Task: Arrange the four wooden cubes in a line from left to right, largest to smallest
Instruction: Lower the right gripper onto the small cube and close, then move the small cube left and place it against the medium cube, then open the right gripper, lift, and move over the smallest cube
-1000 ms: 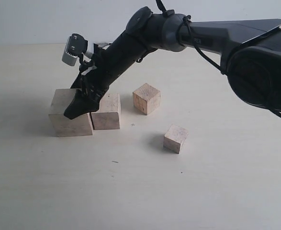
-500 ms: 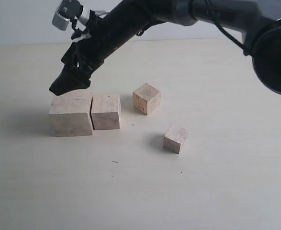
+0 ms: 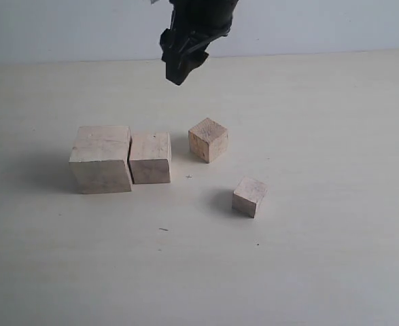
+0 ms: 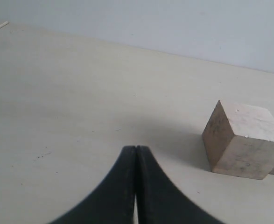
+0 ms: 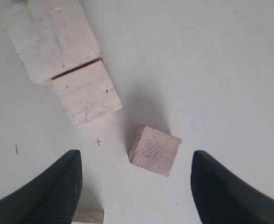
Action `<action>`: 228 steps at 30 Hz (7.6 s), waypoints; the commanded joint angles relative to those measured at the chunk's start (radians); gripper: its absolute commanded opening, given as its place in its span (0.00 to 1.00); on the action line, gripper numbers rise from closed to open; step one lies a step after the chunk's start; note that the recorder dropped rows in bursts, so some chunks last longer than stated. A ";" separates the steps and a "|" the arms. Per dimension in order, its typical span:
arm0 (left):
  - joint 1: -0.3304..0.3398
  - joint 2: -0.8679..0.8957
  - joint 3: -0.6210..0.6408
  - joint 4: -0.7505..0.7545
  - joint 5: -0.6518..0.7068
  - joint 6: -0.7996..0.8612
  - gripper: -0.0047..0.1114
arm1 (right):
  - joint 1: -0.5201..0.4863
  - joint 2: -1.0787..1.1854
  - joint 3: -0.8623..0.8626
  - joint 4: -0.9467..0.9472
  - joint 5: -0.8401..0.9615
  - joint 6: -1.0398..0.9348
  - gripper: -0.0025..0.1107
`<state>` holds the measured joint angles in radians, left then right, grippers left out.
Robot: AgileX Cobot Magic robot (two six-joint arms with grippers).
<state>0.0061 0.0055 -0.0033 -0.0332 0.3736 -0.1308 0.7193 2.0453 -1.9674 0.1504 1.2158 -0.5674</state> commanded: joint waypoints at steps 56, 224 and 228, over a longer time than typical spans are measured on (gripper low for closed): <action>-0.008 -0.005 0.003 -0.003 -0.001 -0.001 0.04 | -0.167 0.097 0.594 0.471 -0.672 -0.328 0.80; -0.008 -0.005 0.003 -0.003 -0.001 -0.001 0.04 | -0.091 -0.056 0.686 0.074 -0.253 0.014 0.65; -0.008 -0.005 0.003 -0.003 -0.001 -0.001 0.04 | -0.091 -0.040 0.686 0.074 -0.246 0.014 0.65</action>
<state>0.0061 0.0055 -0.0033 -0.0332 0.3736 -0.1308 0.6269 1.9993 -1.2850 0.2180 0.9693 -0.5445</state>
